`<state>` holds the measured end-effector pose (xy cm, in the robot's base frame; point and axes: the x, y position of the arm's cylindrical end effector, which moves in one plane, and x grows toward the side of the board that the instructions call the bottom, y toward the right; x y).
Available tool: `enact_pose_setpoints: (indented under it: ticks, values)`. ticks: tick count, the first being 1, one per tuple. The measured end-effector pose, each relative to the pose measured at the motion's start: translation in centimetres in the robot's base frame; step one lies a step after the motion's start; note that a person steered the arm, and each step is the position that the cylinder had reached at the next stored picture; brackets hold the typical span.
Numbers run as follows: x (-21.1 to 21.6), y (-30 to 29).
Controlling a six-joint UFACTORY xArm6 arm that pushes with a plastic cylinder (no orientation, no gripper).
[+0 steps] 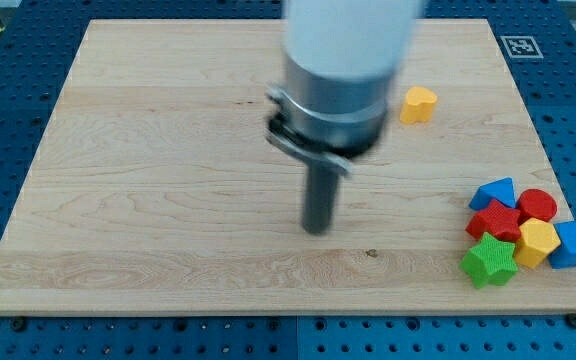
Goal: Push the green circle diagonally bottom left to the yellow heart
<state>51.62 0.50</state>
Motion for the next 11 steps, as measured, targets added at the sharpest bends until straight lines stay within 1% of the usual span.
enact_pose_setpoints:
  ticks: [1, 2, 3, 4, 5, 6, 7, 9, 11]
  values:
    - [-9.7, -4.5]
    - [-18.7, -5.7]
    - [-26.9, -5.1]
    - [-32.4, -1.3]
    - [-32.2, 0.4]
    - [-31.9, 0.4]
    - [-30.3, 0.4]
    - [-25.2, 2.0]
    - [-18.1, 3.7]
